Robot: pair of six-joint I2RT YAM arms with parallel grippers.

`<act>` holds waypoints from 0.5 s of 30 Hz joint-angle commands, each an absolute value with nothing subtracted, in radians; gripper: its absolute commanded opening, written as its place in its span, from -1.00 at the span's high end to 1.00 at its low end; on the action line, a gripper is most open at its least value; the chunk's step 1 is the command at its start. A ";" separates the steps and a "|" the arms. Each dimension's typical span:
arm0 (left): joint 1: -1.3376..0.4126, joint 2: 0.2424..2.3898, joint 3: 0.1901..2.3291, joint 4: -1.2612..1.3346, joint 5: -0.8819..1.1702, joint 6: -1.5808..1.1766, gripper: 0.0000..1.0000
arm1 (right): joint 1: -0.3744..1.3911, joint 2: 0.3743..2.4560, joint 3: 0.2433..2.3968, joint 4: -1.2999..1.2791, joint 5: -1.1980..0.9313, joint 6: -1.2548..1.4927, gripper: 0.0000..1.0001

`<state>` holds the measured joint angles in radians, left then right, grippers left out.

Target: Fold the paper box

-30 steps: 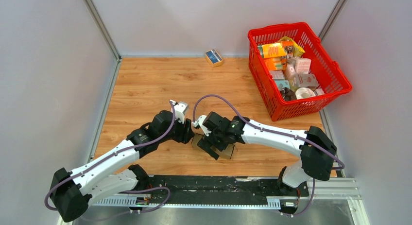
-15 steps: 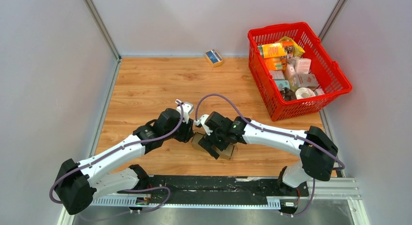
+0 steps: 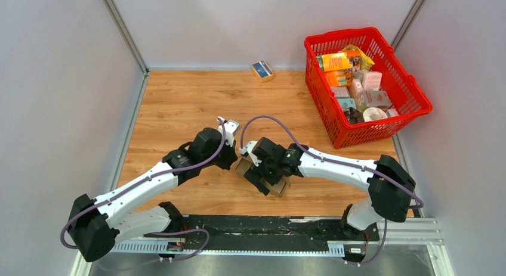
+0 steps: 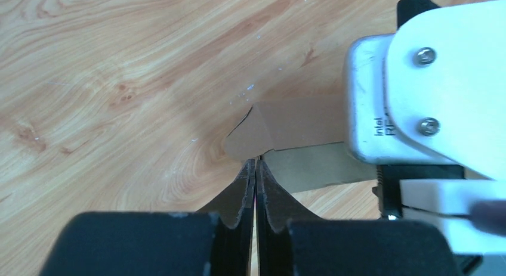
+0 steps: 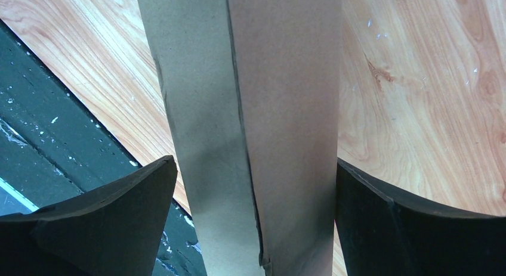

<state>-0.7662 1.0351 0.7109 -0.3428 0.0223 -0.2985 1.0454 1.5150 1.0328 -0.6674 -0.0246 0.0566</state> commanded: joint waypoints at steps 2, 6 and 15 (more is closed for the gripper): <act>-0.772 0.977 0.769 -0.394 0.009 -0.285 0.81 | 1.042 1.473 1.031 -0.621 -0.014 0.074 -0.95; -0.772 0.904 0.701 -0.374 -0.029 -0.324 0.21 | 1.040 1.433 1.005 -0.623 0.047 0.095 -1.00; -0.762 0.798 0.581 -0.193 -0.149 -0.419 0.05 | 1.046 1.321 0.908 -0.571 0.087 0.132 -0.98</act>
